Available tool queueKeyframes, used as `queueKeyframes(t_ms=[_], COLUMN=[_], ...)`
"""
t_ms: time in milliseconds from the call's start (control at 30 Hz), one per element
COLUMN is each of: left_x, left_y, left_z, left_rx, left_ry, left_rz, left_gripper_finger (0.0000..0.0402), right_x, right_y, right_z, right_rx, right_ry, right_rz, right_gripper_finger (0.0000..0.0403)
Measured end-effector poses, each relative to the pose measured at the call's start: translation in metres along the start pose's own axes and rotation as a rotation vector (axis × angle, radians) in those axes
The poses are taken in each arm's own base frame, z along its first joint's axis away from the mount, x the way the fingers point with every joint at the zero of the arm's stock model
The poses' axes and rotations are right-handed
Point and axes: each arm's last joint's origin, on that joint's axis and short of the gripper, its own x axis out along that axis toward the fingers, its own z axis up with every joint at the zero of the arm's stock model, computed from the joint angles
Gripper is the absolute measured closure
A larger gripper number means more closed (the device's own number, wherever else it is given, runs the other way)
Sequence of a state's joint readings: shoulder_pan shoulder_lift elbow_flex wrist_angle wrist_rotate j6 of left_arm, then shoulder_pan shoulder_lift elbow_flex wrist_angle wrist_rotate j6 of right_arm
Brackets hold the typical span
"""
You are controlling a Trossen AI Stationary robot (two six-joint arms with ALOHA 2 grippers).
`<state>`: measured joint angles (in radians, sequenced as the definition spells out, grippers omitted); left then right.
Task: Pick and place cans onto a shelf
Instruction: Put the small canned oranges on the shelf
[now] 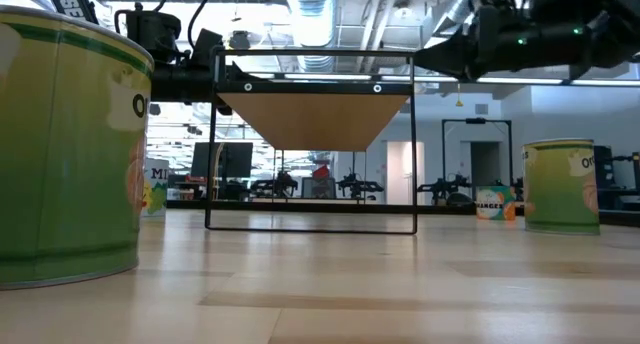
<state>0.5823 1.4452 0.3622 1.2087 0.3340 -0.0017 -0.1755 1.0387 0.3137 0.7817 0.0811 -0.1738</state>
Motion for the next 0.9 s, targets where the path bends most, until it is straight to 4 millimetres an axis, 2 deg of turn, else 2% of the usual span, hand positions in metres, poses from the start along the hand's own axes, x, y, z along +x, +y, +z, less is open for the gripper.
queueKeyframes(t_ms=[167, 400, 633, 900], left_x=[0.0, 0.0, 0.0, 0.0], left_y=[0.0, 0.0, 0.0, 0.0], left_z=[0.0, 0.0, -0.001, -0.001], left_rx=[-0.001, -0.004, -0.001, 0.002], left_ry=[0.001, 0.001, 0.008, 0.007], left_rz=[0.0, 0.0, 0.0, 0.0], left_gripper_finger=[0.0401, 0.0401, 0.0401, 0.0401], right_x=[-0.015, -0.022, -0.029, -0.028], right_y=[-0.001, -0.002, -0.004, -0.007], right_z=[-0.004, -0.003, -0.004, 0.011], right_rx=[0.006, 0.074, 0.138, 0.143], right_ry=[-0.045, -0.026, 0.091, 0.201], right_rz=[-0.012, -0.007, -0.061, -0.071], right_gripper_finger=[0.0402, 0.0401, 0.0401, 0.04])
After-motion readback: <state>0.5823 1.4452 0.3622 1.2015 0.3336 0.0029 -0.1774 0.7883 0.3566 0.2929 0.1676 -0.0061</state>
